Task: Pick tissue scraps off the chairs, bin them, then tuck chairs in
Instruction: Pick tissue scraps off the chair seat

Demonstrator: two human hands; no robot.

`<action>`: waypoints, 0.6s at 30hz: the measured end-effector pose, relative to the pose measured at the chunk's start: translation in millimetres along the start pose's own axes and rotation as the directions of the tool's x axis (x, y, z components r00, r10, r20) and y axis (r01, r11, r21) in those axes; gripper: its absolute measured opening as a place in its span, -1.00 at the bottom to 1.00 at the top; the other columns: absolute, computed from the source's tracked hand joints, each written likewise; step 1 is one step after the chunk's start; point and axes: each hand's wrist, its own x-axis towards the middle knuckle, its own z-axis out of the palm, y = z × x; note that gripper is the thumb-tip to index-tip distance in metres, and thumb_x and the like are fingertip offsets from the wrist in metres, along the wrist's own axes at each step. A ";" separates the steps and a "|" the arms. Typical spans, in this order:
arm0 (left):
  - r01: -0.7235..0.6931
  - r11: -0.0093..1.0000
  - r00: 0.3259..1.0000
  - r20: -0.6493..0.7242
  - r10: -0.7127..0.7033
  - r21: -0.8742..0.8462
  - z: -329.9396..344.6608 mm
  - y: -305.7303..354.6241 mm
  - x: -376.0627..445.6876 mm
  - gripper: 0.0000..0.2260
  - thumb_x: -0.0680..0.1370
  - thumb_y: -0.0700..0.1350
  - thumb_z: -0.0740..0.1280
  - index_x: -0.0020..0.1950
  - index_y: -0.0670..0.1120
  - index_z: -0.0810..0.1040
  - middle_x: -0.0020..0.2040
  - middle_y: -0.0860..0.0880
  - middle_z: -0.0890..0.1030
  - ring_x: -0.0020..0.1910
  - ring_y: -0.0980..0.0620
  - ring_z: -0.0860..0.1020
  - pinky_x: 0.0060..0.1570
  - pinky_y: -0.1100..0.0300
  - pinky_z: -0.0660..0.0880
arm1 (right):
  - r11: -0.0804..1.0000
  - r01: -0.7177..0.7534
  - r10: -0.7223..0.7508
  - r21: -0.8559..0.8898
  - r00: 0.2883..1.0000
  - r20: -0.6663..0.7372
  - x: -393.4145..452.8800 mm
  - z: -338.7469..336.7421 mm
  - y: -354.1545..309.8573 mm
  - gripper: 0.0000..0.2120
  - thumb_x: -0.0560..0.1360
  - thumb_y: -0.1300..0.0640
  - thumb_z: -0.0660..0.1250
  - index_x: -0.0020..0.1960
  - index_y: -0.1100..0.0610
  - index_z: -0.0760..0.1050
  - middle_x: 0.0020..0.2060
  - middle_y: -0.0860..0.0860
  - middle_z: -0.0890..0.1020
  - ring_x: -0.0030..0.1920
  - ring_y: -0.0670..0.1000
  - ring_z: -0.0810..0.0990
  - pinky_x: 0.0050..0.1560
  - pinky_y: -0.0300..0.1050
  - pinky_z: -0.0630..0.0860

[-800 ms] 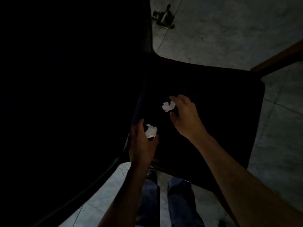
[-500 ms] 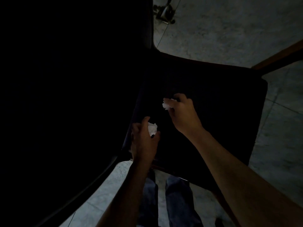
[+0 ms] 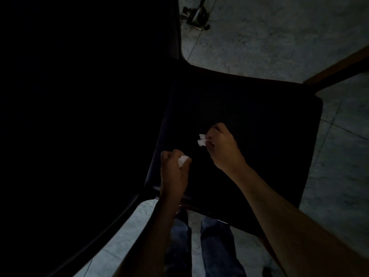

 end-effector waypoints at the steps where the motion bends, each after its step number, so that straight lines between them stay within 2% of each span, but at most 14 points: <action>1: 0.019 0.999 1.000 0.003 -0.019 -0.025 0.7 -1.0 2.7 -0.87 0.53 -0.12 0.40 -0.03 -0.18 0.55 0.02 -0.13 0.48 -0.13 0.02 0.52 -0.16 0.48 0.41 | 0.998 -0.041 0.041 0.043 0.999 0.000 -0.2 -0.4 -0.5 -0.93 0.55 0.33 0.30 -0.10 0.25 0.51 0.03 0.03 0.47 -0.08 -0.09 0.52 -0.19 -0.45 0.40; 3: 0.119 0.980 0.993 0.024 -0.117 -0.158 1.9 -0.5 7.2 -0.82 0.58 -0.08 0.35 -0.09 -0.20 0.50 -0.04 -0.23 0.56 -0.13 -0.11 0.61 -0.19 0.13 0.61 | 0.982 -0.124 0.126 0.143 0.992 -0.007 -2.3 -1.0 -0.3 -0.94 0.55 0.31 0.32 -0.06 0.18 0.51 0.00 0.00 0.51 -0.12 -0.11 0.54 -0.23 -0.44 0.43; 4: 0.176 0.951 0.984 0.028 -0.175 -0.254 1.5 2.5 8.1 -0.80 0.60 -0.09 0.32 -0.13 -0.20 0.47 -0.09 -0.25 0.58 -0.15 -0.15 0.64 -0.25 0.05 0.64 | 0.964 -0.176 0.182 0.201 0.983 -0.009 -4.4 -2.4 0.1 -0.93 0.56 0.29 0.31 -0.05 0.14 0.51 -0.04 -0.02 0.53 -0.16 -0.14 0.54 -0.30 -0.45 0.44; 7: 0.286 0.815 0.952 0.050 -0.303 -0.505 -1.5 16.6 6.9 -0.82 0.61 -0.20 0.30 -0.19 -0.14 0.41 -0.22 -0.21 0.59 -0.31 -0.06 0.66 -0.37 0.13 0.60 | 0.889 -0.308 0.328 0.340 0.945 0.000 -12.7 -8.7 2.5 -0.92 0.55 0.21 0.33 -0.07 0.05 0.49 -0.15 -0.08 0.58 -0.21 -0.15 0.59 -0.38 -0.43 0.44; 9: 0.288 0.782 0.949 0.054 -0.311 -0.553 -4.9 25.4 6.9 -0.86 0.56 -0.29 0.29 -0.12 -0.06 0.47 -0.27 -0.13 0.59 -0.39 0.02 0.62 -0.42 0.20 0.54 | 0.830 -0.345 0.386 0.438 0.923 -0.003 -21.2 -12.9 4.0 -0.91 0.52 0.19 0.36 -0.10 0.02 0.51 -0.17 -0.07 0.62 -0.20 -0.09 0.64 -0.27 -0.30 0.55; 11: 0.295 0.784 0.947 0.055 -0.318 -0.547 -7.9 32.5 7.9 -0.80 0.52 -0.28 0.32 -0.04 0.03 0.54 -0.37 0.01 0.57 -0.49 0.11 0.51 -0.54 0.27 0.41 | 0.724 -0.354 0.429 0.592 0.903 0.015 -29.9 -17.3 3.2 -0.87 0.50 0.21 0.39 -0.09 -0.01 0.52 -0.14 -0.02 0.66 -0.17 -0.03 0.68 -0.19 -0.11 0.64; 13: 0.320 0.743 0.936 0.074 -0.345 -0.588 -9.0 38.9 8.0 -0.87 0.52 -0.19 0.39 -0.03 0.05 0.60 -0.44 0.10 0.52 -0.52 0.15 0.41 -0.59 0.29 0.31 | 0.614 -0.347 0.444 0.709 0.895 0.054 -38.1 -19.7 0.9 -0.82 0.50 0.24 0.41 0.00 -0.01 0.55 -0.08 0.00 0.67 -0.14 -0.03 0.70 -0.18 -0.12 0.66; 15: 0.328 0.641 0.931 0.125 -0.342 -0.694 -9.0 47.2 5.5 -0.90 0.54 -0.17 0.40 0.00 0.01 0.63 -0.42 0.10 0.50 -0.48 0.14 0.38 -0.54 0.29 0.31 | 0.554 -0.353 0.448 0.754 0.890 0.087 -44.9 -21.0 -2.9 -0.82 0.50 0.26 0.41 0.06 0.05 0.60 -0.09 -0.02 0.68 -0.14 -0.07 0.70 -0.21 -0.22 0.63; 16: 0.320 0.576 0.933 0.146 -0.328 -0.752 -8.9 51.3 4.3 -0.87 0.55 -0.21 0.38 0.05 -0.02 0.62 -0.37 0.07 0.54 -0.44 0.13 0.42 -0.48 0.28 0.38 | 0.525 -0.357 0.452 0.773 0.886 0.102 -47.7 -21.5 -5.4 -0.83 0.50 0.27 0.41 0.01 0.04 0.61 -0.13 -0.02 0.70 -0.15 -0.08 0.70 -0.22 -0.25 0.61; 18: 0.331 0.417 0.930 0.217 -0.298 -0.846 -8.4 56.4 2.6 -0.74 0.56 -0.29 0.33 0.18 -0.03 0.59 -0.14 -0.01 0.65 -0.21 0.09 0.61 -0.19 0.23 0.55 | 0.482 -0.354 0.446 0.801 0.887 0.123 -51.8 -21.4 -11.0 -0.82 0.50 0.29 0.41 -0.10 0.01 0.63 -0.24 -0.02 0.71 -0.22 -0.08 0.70 -0.23 -0.28 0.59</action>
